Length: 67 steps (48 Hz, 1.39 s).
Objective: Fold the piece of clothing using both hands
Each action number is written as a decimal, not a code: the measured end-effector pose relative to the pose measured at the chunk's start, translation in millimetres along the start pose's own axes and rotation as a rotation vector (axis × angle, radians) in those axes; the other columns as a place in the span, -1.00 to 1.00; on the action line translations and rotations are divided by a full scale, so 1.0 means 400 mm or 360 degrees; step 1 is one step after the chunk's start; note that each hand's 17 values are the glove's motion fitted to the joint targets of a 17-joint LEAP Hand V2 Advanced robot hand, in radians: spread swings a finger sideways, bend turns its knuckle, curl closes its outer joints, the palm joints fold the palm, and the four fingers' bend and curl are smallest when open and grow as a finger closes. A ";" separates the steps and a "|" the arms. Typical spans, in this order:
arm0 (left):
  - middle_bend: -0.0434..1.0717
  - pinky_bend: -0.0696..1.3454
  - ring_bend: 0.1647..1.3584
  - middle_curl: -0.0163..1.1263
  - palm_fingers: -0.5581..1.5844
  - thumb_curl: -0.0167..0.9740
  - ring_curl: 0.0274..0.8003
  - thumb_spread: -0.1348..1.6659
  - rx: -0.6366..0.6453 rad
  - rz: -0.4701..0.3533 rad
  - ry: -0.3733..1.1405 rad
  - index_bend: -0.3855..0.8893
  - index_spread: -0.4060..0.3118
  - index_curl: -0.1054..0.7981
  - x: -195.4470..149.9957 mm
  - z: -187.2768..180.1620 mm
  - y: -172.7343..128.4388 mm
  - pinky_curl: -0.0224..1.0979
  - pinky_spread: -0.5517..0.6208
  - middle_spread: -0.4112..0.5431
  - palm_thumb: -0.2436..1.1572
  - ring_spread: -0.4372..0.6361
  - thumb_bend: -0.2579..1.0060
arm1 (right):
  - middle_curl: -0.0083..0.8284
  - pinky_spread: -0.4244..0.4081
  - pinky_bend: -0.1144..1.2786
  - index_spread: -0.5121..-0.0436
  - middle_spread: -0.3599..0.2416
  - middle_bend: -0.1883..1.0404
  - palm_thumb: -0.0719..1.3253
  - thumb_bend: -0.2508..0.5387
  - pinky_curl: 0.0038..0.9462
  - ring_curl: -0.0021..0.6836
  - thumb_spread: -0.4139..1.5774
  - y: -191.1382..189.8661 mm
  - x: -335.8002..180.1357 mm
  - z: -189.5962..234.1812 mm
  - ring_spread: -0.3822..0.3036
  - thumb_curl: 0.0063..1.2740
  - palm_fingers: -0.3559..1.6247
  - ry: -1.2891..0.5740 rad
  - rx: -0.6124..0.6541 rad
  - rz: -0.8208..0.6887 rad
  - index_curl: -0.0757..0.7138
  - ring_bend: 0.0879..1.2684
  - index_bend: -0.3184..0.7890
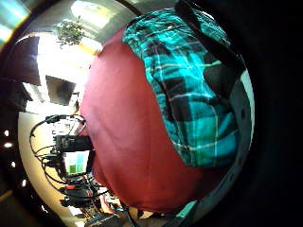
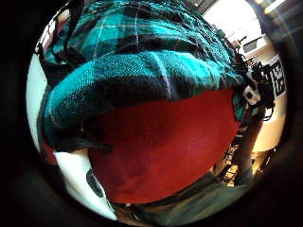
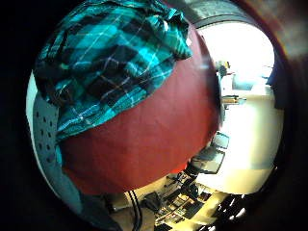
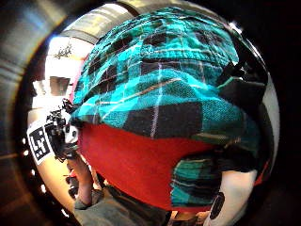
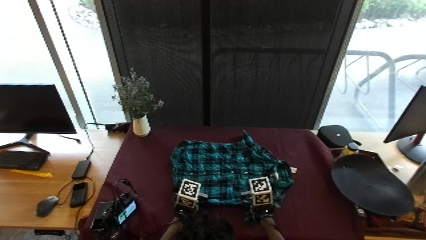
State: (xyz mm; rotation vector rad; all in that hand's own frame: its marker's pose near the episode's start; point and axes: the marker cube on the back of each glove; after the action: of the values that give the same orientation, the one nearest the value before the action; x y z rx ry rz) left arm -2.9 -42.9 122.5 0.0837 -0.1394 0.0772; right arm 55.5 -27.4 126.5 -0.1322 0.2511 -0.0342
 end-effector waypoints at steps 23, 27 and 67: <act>-0.04 -0.77 -0.32 -0.07 0.59 -0.24 -0.05 0.51 -0.0499 0.0111 -0.0022 -0.04 -0.70 0.25 -0.085 -0.331 -0.070 -0.58 -0.12 -0.85 0.33 -0.83 -0.61 | 0.03 -0.78 0.00 -0.11 -0.51 -0.24 0.58 -0.41 -0.23 0.22 0.33 -0.067 0.068 -0.427 -0.74 -0.21 0.64 -0.0152 -0.0032 -0.0108 -0.06 -0.07 -0.26; 0.03 -0.79 -0.31 -0.05 0.58 -0.26 -0.03 0.56 -0.0401 -0.0005 -0.0032 -0.04 -0.70 0.28 -0.106 -0.366 -0.189 -0.62 -0.09 -0.86 0.34 -0.84 -0.60 | 0.05 -0.80 0.00 -0.11 -0.52 -0.22 0.60 -0.39 -0.22 0.24 0.34 -0.186 0.077 -0.472 -0.74 -0.21 0.65 -0.0081 0.0031 0.0035 -0.06 -0.04 -0.23; 0.20 -0.68 -0.33 0.00 0.47 -0.39 0.04 0.75 -0.0412 -0.0311 -0.0107 -0.17 -0.63 0.38 -0.102 -0.171 -0.489 -0.82 0.03 -0.84 0.39 -0.78 -0.61 | 0.16 -0.91 0.01 -0.21 -0.70 -0.08 0.34 -0.47 -0.20 0.22 0.22 -0.569 0.114 -0.394 -0.75 -0.39 0.63 0.0039 0.0071 0.0336 0.07 -0.03 -0.18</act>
State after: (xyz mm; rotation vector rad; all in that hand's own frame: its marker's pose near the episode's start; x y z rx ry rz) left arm -17.9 -234.0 34.2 -0.1589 -0.2064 -0.1388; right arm 56.5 -275.2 -5.4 -0.0607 0.2875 0.1682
